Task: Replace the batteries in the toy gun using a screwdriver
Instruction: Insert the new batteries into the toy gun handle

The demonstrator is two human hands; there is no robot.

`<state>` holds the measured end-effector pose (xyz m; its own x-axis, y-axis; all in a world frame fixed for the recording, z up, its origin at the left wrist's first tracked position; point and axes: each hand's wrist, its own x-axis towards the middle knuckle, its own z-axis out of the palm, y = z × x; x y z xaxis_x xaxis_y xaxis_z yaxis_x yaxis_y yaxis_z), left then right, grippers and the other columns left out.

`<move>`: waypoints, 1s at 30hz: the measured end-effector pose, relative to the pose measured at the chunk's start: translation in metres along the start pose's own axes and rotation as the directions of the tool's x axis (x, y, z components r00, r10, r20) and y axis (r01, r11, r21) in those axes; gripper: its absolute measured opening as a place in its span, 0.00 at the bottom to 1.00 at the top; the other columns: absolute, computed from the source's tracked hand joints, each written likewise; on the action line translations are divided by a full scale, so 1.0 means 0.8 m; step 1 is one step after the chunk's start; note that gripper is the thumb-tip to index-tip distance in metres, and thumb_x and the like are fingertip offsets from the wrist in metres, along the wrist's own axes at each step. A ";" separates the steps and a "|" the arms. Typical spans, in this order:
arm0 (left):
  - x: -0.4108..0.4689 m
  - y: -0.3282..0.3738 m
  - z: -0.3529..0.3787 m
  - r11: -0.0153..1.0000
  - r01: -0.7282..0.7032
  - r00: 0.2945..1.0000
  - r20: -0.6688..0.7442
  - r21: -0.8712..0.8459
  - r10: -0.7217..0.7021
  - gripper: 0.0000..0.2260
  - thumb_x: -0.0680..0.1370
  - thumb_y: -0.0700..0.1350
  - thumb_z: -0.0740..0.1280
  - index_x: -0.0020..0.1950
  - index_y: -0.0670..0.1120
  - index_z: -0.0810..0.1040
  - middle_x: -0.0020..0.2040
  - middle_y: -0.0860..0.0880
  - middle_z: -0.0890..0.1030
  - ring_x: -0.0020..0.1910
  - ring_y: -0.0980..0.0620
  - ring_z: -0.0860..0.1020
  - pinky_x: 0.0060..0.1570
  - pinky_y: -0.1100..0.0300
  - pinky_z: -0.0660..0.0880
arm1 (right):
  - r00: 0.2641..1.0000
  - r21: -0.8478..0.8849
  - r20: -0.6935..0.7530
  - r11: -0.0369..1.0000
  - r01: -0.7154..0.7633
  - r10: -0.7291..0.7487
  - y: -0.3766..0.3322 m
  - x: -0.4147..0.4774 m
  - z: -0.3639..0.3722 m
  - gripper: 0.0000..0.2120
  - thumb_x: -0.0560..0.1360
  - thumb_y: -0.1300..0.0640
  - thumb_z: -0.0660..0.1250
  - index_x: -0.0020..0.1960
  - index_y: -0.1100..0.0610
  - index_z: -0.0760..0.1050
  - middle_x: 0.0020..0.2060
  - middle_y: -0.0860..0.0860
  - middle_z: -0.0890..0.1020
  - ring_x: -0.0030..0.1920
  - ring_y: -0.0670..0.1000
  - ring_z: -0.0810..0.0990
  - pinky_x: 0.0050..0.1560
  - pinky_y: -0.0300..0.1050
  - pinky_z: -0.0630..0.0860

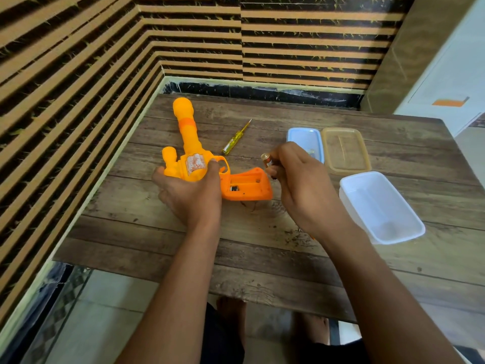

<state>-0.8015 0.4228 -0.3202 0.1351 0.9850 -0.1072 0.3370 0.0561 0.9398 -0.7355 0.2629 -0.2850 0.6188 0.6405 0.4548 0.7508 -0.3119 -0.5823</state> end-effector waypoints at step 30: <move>-0.003 -0.005 0.004 0.998 -0.070 0.997 0.014 0.000 0.070 0.44 0.64 0.55 0.81 0.75 0.50 0.65 0.65 0.44 0.79 0.65 0.40 0.77 0.54 0.52 0.76 | 0.893 -0.495 0.438 0.858 0.142 0.105 -0.057 0.020 0.015 0.06 0.82 0.65 0.58 0.54 0.63 0.73 0.58 0.57 0.70 0.56 0.62 0.75 0.43 0.49 0.63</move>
<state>-0.7999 0.4200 -0.3245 0.1714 0.9842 -0.0453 0.3266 -0.0134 0.9451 -0.7630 0.2954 -0.2591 0.5302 0.8464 0.0504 0.8458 -0.5237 -0.1016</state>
